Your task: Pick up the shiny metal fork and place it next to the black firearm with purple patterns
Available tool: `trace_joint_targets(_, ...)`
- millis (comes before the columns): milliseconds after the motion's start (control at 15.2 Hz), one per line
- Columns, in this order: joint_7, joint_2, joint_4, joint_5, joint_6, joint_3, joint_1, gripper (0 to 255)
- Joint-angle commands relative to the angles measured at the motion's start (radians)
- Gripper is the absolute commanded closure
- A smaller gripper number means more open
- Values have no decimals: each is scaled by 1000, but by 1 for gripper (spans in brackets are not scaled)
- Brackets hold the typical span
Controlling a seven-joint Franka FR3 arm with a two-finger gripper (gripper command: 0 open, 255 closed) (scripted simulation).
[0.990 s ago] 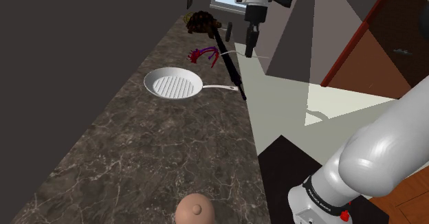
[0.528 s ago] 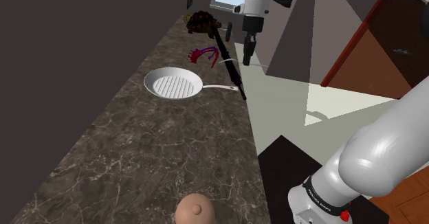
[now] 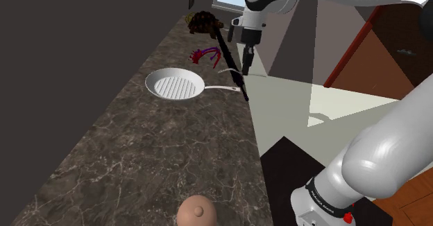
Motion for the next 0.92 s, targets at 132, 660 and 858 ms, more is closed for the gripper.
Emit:
trace_joint_targets(132,-3,6,-46,1,54,0,0,255)
trace_joint_targets(660,-10,38,-120,5,158,0,0,255)
trace_joint_targets(858,-13,53,-144,7,196,0,0,255)
